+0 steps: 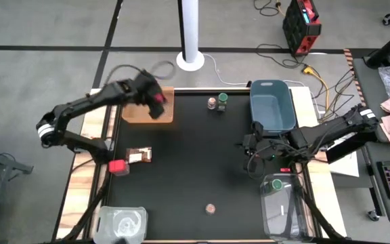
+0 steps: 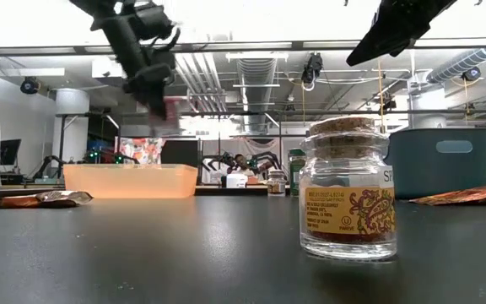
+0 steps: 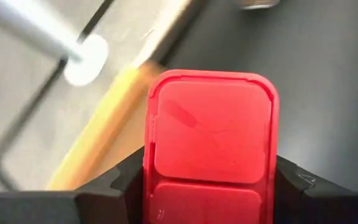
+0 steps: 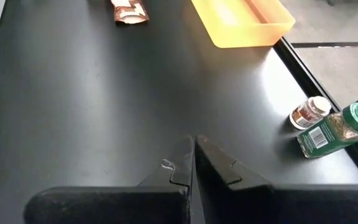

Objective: Sort spices by type
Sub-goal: Put the right red seasoning can into the orange bin

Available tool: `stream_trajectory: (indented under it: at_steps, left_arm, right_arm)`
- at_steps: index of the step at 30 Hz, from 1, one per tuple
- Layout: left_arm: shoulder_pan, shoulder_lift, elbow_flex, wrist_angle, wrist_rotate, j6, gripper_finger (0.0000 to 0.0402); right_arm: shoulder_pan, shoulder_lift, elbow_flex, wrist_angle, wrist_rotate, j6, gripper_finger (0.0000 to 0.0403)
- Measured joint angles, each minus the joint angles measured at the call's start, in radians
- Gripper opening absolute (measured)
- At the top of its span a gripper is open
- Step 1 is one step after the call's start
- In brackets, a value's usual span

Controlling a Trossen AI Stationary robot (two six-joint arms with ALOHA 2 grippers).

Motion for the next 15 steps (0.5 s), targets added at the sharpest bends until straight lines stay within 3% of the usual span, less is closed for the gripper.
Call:
stream_trajectory:
  at_steps: [6, 9, 15]
  left_arm:
    - [0.220, 0.004, 0.000, -0.146, -0.096, -0.333, 0.0192]
    - [0.287, 0.028, 0.000, -0.149, -0.086, -0.352, 0.0192]
    - [0.312, 0.068, 0.000, -0.141, -0.076, -0.398, 0.0192]
  right_arm:
    - [0.000, 0.000, -0.010, 0.010, 0.005, -0.011, 0.0009]
    - [0.000, 0.000, -0.018, 0.011, 0.007, -0.011, 0.0009]
    - [0.000, 0.000, -0.037, 0.016, 0.008, -0.009, 0.0009]
